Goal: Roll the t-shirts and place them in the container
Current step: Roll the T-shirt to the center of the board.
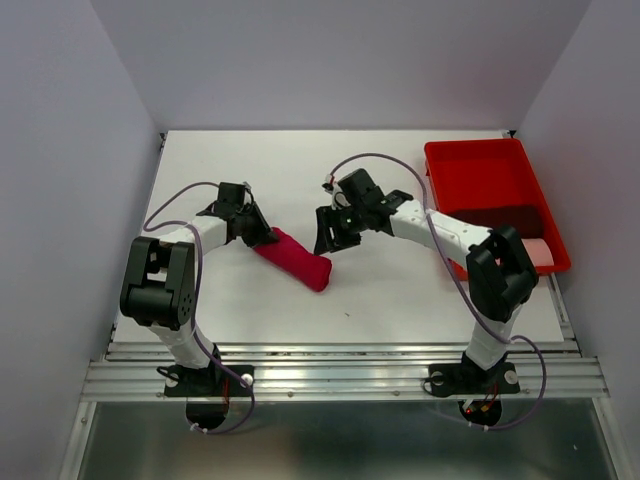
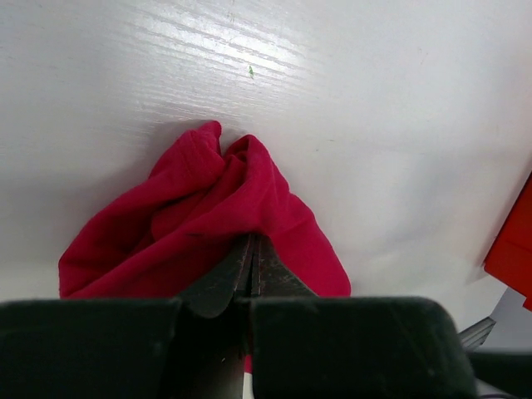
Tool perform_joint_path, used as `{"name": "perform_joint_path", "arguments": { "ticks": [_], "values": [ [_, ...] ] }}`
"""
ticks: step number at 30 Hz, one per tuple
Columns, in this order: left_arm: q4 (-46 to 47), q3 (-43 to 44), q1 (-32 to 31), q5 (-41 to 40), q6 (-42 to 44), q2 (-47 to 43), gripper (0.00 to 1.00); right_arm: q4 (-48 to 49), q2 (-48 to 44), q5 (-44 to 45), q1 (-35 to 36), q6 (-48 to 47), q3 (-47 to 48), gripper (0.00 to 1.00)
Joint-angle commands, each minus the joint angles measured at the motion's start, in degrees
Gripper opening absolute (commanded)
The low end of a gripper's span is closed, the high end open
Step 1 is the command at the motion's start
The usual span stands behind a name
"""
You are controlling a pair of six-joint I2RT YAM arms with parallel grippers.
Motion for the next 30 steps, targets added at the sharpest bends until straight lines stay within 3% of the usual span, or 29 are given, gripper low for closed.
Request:
{"name": "perform_joint_path", "arguments": {
  "ticks": [1,4,10,18,25,30],
  "values": [
    [0.56,0.27,-0.15,-1.18,1.21,-0.32,0.04,1.31,-1.49,6.89,4.19,2.68,4.56,0.34],
    [0.56,0.09,-0.07,-1.26,1.04,-0.23,0.04,4.2,1.24,6.54,5.68,5.48,5.96,0.16],
    [0.47,-0.08,-0.07,-1.44,0.86,-0.41,0.04,13.52,7.21,5.05,6.83,13.29,7.55,0.06],
    [0.04,-0.08,-0.07,-1.62,1.21,0.12,0.04,23.99,12.4,9.95,7.35,24.64,0.36,0.01],
    [-0.23,-0.17,-0.07,-2.14,1.56,0.82,0.04,25.22,10.04,13.57,7.36,25.01,-11.24,0.01],
    [0.3,-0.69,-0.07,-1.7,1.12,1.62,0.04,24.08,7.23,15.06,7.36,23.87,-13.9,0.01]
  ]
}}
